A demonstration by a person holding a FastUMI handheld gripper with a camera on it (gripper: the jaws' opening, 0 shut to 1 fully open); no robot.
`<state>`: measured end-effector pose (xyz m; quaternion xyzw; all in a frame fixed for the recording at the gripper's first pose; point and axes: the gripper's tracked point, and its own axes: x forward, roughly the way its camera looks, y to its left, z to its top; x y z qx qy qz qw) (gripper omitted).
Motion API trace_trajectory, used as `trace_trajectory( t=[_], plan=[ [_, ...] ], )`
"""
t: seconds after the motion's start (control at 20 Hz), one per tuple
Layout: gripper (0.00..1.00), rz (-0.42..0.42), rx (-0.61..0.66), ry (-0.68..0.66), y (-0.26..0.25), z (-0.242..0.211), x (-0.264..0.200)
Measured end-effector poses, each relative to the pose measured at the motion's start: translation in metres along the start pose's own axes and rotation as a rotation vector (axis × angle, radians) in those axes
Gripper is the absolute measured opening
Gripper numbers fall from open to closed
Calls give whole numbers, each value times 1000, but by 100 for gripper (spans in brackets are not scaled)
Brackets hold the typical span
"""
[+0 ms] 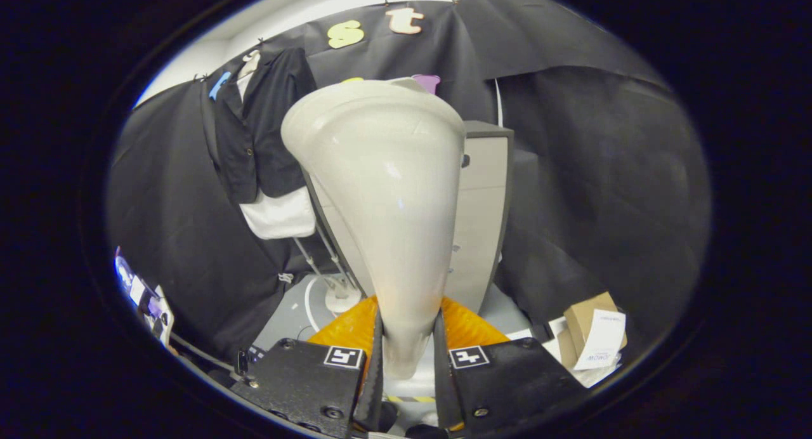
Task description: Iron the clothes twice with a garment steamer, once on the left side and once on the right side.
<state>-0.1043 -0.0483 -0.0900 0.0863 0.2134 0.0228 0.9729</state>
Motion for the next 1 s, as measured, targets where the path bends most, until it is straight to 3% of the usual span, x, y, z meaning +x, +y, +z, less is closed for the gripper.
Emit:
trace_trajectory(
  t=[0.25,1.0],
  plan=[
    [36,20,20,61,-5,-44,-7],
    [36,16,37,95,-7,-64,2]
  ],
)
